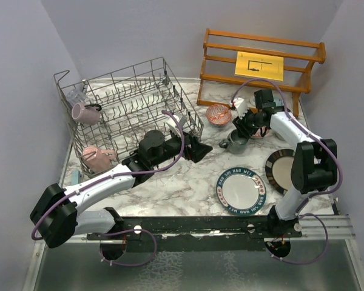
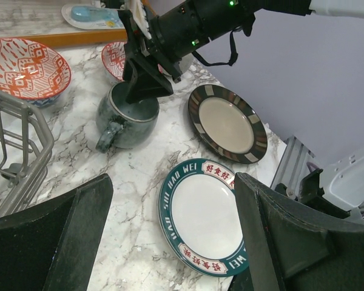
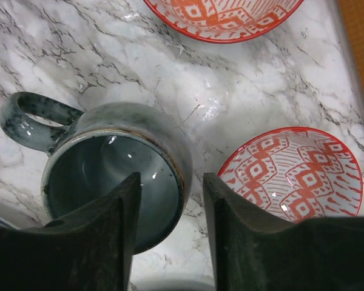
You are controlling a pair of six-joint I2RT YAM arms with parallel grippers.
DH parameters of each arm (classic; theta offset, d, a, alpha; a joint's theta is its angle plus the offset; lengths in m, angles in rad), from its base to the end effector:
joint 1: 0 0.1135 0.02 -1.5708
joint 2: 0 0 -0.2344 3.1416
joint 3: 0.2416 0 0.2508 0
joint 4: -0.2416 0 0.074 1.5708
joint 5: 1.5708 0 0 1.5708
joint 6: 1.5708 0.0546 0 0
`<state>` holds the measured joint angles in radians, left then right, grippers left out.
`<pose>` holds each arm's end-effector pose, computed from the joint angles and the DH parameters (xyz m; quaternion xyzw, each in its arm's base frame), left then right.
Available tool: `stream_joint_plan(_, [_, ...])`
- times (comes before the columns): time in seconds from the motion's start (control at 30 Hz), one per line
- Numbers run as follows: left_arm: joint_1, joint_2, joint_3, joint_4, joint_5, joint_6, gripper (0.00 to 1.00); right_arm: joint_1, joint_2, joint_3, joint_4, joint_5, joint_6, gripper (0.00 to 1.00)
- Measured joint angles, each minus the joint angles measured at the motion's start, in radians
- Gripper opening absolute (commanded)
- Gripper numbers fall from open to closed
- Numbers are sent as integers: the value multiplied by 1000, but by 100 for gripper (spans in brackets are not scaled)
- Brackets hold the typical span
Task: Load the mixed dishes into the dish rack
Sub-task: Pick up the cup at the center of the board.
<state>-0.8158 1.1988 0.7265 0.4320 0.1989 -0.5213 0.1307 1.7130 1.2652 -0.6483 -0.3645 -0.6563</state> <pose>0.2021 -0.2305 0.2694 0.1733 0.6998 -0.4835 0.4965 0.3503 0.0657 0.1830 -0.4059 0.8665 0.1100 0.2691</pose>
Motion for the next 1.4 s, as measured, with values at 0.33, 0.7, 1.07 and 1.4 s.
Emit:
stream_joint_plan(0.33, [0, -1, 0, 0, -6, -3, 83, 34, 10, -41, 69, 70, -64, 29])
stream_joint_plan(0.7, [0, -4, -1, 0, -6, -4, 83, 39, 9, -75, 138, 92, -80, 1])
stream_joint_plan(1.07, [0, -4, -2, 5, -6, -21, 83, 39, -64, -165, 177, 85, -69, 1])
stream_joint_plan(1.4, [0, -7, -9, 95, 15, -106, 83, -2, -217, -195, 173, -95, 12, 1])
